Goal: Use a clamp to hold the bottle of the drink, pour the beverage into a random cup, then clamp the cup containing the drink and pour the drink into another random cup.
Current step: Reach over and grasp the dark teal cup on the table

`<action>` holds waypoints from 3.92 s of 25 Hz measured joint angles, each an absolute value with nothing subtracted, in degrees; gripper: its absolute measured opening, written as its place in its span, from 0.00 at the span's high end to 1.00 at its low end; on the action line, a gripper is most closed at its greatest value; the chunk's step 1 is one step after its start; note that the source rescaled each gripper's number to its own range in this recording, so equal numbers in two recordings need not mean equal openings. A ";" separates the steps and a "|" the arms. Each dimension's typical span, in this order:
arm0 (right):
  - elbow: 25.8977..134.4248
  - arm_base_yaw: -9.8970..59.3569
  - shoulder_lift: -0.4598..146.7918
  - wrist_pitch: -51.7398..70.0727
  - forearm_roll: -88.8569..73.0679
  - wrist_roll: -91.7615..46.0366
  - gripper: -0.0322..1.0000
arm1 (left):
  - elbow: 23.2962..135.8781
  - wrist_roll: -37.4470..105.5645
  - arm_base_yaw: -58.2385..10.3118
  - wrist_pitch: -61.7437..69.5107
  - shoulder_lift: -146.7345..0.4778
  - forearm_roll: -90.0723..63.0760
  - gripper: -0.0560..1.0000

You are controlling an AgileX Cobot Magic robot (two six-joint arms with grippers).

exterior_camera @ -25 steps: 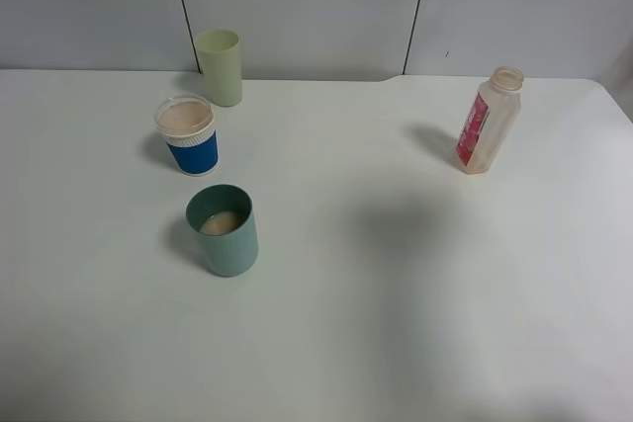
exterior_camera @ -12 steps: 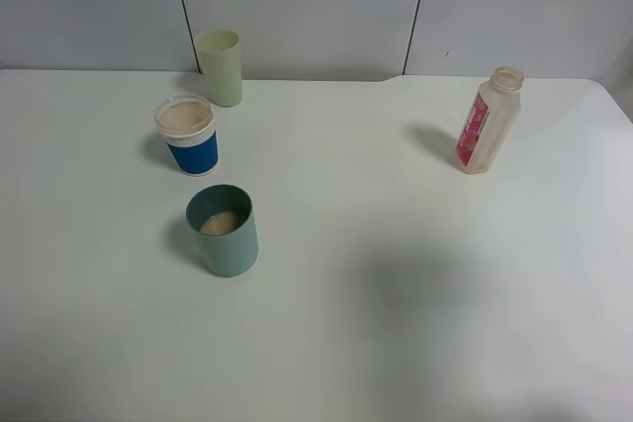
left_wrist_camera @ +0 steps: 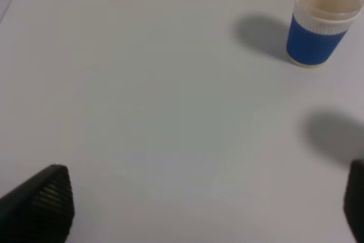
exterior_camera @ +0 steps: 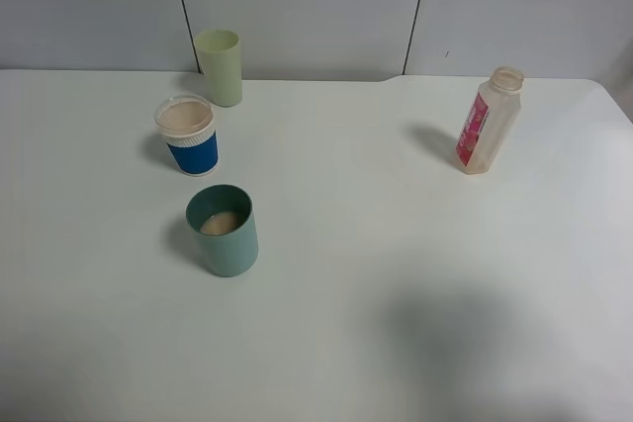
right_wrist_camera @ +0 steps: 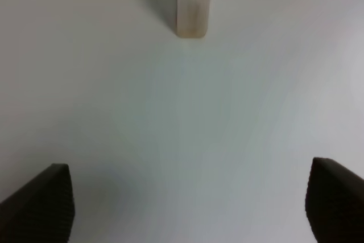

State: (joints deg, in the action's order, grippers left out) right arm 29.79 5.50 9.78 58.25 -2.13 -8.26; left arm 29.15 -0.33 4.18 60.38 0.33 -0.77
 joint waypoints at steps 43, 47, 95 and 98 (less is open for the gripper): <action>28.08 -4.17 -0.14 60.70 3.79 0.00 0.32 | 29.15 -0.33 4.18 60.38 0.33 -0.77 0.15; 28.08 -4.76 -0.14 60.70 3.89 0.00 0.32 | 29.15 -0.33 4.18 60.38 0.33 -0.77 0.15; 28.08 -4.76 -0.14 60.70 3.89 0.00 0.32 | 29.83 12.73 4.18 50.78 -15.16 -20.72 0.15; 28.08 -4.76 -0.14 60.70 3.89 0.00 0.32 | 29.83 21.07 4.18 45.86 -21.87 -27.09 0.15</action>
State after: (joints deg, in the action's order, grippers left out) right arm 28.08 -4.76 -0.14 60.70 3.89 0.00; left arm 29.83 21.07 4.18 45.86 -21.87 -27.09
